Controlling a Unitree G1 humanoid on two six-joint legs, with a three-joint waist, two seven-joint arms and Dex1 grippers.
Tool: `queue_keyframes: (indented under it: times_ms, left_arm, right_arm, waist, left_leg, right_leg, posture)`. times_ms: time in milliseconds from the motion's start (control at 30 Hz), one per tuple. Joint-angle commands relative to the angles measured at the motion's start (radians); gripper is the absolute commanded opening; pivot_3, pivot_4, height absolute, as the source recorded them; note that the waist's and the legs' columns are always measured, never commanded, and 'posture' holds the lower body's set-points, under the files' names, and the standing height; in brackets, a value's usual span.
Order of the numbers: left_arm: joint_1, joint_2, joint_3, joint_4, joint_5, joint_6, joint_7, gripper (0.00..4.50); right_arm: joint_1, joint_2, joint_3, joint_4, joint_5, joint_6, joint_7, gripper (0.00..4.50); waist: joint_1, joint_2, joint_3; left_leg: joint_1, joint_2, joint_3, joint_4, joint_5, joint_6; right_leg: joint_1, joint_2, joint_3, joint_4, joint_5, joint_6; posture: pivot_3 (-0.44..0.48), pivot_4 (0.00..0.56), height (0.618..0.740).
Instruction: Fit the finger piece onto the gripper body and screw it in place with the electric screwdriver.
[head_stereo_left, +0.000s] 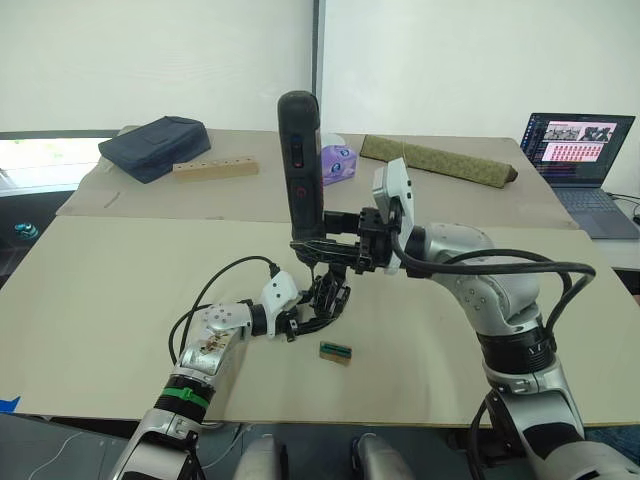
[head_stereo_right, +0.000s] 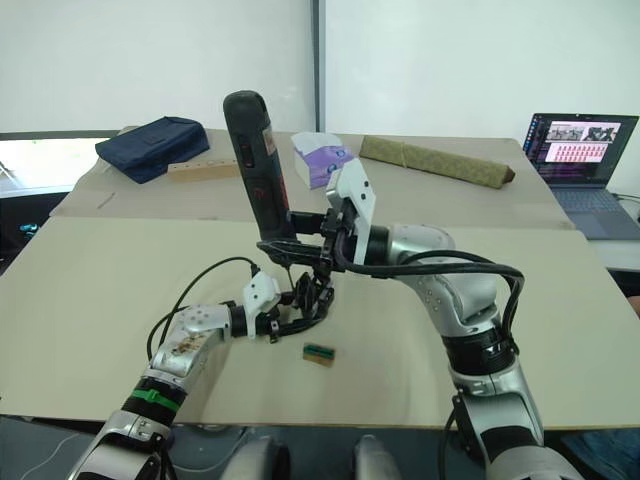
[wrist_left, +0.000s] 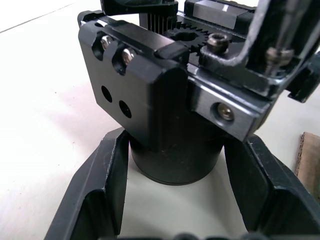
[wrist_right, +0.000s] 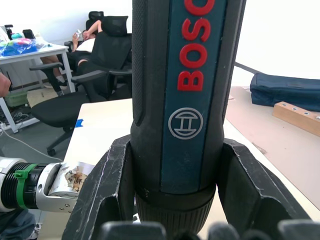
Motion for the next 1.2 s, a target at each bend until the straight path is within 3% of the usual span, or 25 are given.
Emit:
queue_keyframes:
  times_ms: [33,1200]
  left_arm:
    - [0.03,0.001,-0.039,0.074,0.032,0.026,0.002,2.29]
    - [0.045,0.014,-0.032,0.039,0.024,0.041,0.008,2.29]
  right_arm:
    - [0.001,-0.005,-0.015,-0.011,-0.009,-0.027,0.005,1.9]
    - [0.145,0.036,0.113,0.022,-0.104,-0.113,-0.002,1.9]
  waist:
    - [0.0,0.0,0.0]
    - [-0.006,0.002,-0.015]
  left_leg:
    - [0.0,0.0,0.0,0.0,0.0,0.0]
    - [0.005,0.001,0.001,-0.006,0.0,0.0]
  right_leg:
    - [0.0,0.0,0.0,0.0,0.0,0.0]
    - [0.002,0.0,0.0,-0.002,-0.001,-0.001]
  posture:
    - [0.0,0.15,0.74]
    - [0.0,0.15,0.74]
